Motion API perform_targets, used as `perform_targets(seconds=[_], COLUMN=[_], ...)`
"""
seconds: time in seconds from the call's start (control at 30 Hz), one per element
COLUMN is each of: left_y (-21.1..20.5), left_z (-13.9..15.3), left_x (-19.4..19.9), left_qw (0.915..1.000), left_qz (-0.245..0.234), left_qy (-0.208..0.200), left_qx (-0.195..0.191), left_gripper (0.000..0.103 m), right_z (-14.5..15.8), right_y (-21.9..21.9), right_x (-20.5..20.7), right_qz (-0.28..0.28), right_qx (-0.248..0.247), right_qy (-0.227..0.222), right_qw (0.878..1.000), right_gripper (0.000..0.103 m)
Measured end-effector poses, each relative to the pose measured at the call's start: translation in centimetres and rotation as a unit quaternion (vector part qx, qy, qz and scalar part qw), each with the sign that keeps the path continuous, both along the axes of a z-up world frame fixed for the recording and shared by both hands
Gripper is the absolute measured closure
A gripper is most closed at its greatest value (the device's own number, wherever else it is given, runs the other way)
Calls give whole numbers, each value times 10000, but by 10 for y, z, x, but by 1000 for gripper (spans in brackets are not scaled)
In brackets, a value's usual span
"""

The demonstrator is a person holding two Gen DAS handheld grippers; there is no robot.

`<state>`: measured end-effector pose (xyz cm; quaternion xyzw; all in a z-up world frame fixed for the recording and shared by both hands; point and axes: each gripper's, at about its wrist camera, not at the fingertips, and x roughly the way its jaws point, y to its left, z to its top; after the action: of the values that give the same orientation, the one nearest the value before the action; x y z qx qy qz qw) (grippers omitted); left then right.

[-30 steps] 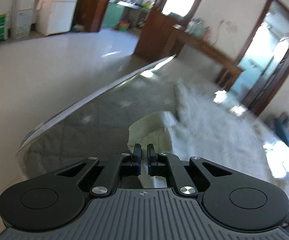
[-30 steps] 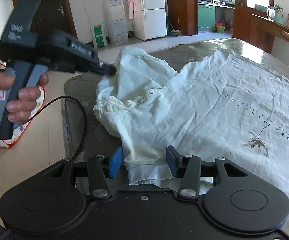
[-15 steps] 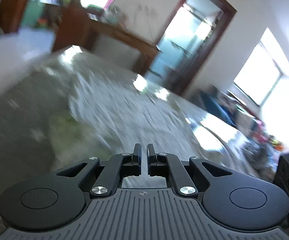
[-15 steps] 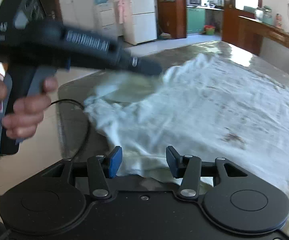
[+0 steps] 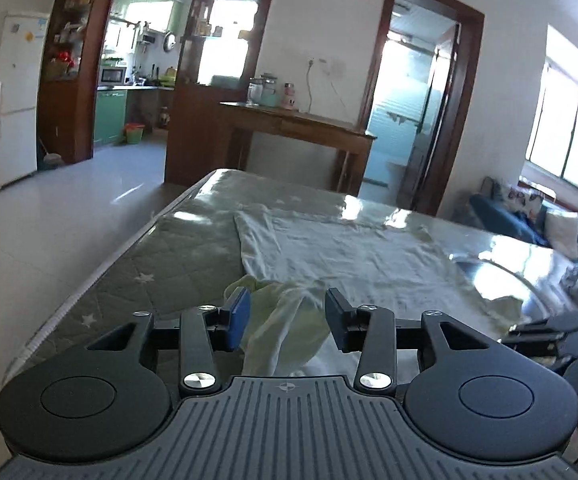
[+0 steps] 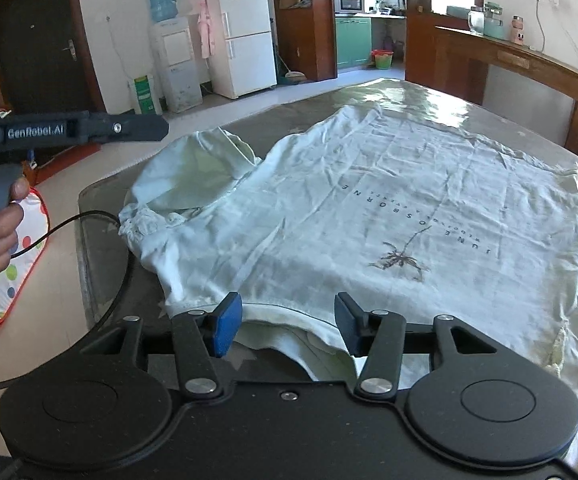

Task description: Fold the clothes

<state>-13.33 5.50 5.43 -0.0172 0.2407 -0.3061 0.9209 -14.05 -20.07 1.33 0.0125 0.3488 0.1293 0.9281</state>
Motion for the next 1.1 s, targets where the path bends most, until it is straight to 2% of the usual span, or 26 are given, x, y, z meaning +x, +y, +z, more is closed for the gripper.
perform_targets(seconds=[0.1,0.13,0.17,0.27,0.37,0.43,0.53,0.6,0.63,0.7,0.77,0.8,0.9,0.97,1.1], left_y=[-11,-14,-15,-21,-25,-32,-44,-55,-59,-60,-55,-51,-34,-23,-7], left_z=[-9,-11,-12,-14,-6,-7,-21,-37,-43,-49,-46,-43,-32,-25,-17], left_x=[10,12,13,18,7,2,3,7,8,10,9,7,3,9,33], left_qw=[9997,9995,9995,9994,9985,9953,9900,9865,9847,9826,9818,9820,9831,9864,9932], left_qz=[-4,-26,-49,-118,-511,-927,-1396,-1566,-1624,-1680,-1753,-1782,-1788,-1620,-1098], left_qy=[168,212,230,285,18,-50,184,457,579,728,689,597,340,240,385], left_qx=[185,225,212,173,-190,-265,-123,157,255,298,227,201,186,143,-37], left_gripper=[58,70,97,99,99,99,98,97,93,84,65,63,61,61,65], right_z=[2,3,3,6,8,10,16,20,22,25,26,27,27,27,24], right_y=[0,0,-1,-6,-14,-20,-30,-35,-36,-38,-37,-36,-32,-28,-13], right_x=[-2,-3,-3,-6,-8,-8,-6,-4,-3,0,3,6,15,20,29], right_qz=[32,19,2,-89,-241,-350,-534,-637,-674,-699,-680,-663,-622,-594,-302], right_qx=[2,-5,-4,-13,-30,-8,1,29,46,73,83,86,133,190,230], right_qy=[-21,-40,-47,-72,-112,-149,-242,-307,-332,-386,-424,-455,-506,-542,-546], right_qw=[10000,10000,10000,9999,9996,9993,9983,9975,9972,9968,9967,9967,9967,9966,9978], right_gripper=[48,48,48,48,48,48,48,48,48,48,48,48,48,49,57])
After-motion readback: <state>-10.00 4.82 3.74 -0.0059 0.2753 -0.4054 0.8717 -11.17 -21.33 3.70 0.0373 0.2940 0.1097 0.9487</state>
